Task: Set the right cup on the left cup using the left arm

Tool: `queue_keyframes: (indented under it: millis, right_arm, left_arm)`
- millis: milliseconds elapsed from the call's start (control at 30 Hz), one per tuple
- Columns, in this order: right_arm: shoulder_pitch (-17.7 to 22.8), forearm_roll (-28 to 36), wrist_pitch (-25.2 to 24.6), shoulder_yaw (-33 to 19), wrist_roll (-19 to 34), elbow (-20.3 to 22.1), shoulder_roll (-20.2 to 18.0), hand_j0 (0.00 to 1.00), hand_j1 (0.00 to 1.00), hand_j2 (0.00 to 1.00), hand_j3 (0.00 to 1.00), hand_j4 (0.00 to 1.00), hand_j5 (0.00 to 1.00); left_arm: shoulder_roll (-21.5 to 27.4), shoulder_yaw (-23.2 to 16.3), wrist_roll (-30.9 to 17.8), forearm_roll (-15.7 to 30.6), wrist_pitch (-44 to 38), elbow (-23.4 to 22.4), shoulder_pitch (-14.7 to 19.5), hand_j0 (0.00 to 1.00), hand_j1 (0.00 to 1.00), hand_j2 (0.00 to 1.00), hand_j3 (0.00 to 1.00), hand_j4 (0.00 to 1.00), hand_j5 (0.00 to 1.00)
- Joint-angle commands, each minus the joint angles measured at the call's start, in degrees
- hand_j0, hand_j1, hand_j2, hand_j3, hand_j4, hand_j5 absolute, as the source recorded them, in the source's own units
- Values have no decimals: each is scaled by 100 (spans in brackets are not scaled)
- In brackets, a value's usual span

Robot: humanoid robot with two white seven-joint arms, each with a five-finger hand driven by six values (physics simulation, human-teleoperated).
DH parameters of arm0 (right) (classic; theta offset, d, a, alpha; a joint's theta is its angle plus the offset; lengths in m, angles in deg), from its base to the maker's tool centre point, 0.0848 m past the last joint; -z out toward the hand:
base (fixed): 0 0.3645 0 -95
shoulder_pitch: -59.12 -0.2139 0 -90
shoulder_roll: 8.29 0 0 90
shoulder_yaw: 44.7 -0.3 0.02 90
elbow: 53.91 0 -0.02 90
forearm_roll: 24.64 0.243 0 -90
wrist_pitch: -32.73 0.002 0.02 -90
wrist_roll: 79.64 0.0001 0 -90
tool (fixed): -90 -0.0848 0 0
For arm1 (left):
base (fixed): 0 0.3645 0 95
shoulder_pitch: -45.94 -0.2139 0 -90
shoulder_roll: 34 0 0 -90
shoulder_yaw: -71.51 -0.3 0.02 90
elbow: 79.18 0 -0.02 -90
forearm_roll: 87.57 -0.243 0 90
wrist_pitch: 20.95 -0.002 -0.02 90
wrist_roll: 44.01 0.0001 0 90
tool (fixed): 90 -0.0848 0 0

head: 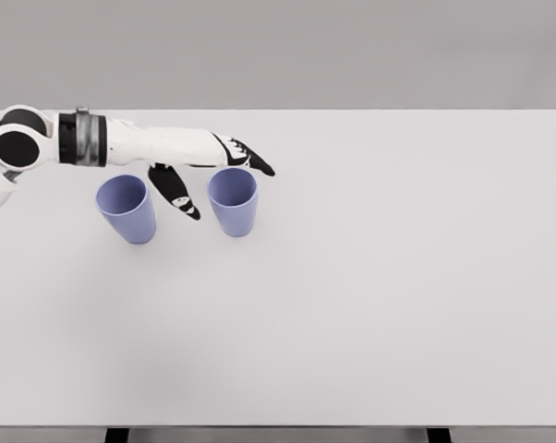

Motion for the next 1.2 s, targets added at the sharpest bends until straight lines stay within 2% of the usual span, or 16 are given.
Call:
queue_keyframes:
  millis: [0, 133, 200, 233, 533, 1167]
  right_arm:
    - [0, -7, 3, 3, 2, -1, 0, 100, 100, 100, 100, 100, 100]
    - [0, -7, 3, -6, 2, -1, 0, 100, 100, 100, 100, 100, 100]
    - [0, -7, 3, -6, 2, -1, 0, 100, 100, 100, 100, 100, 100]
    - [0, -7, 3, -6, 2, -1, 0, 100, 100, 100, 100, 100, 100]
    - [0, -7, 3, -6, 2, -1, 0, 100, 100, 100, 100, 100, 100]
    - [0, -7, 3, -6, 2, -1, 0, 100, 100, 100, 100, 100, 100]
  left_arm:
    - [-103, 24, 2, -18, -17, -43, 0, 100, 100, 100, 100, 100, 100]
    - [-200, -20, 2, -44, -17, -201, 0, 100, 100, 100, 100, 100, 100]
    - [-209, 68, 2, -387, -17, -227, -44, 100, 100, 100, 100, 100, 100]
    - [-226, 68, 2, -414, -17, -298, -44, 100, 100, 100, 100, 100, 100]
    - [-402, 68, 31, -431, -17, -430, -61, 100, 100, 100, 100, 100, 100]
    - [-402, 86, 136, -598, -17, -482, -158, 100, 100, 100, 100, 100, 100]
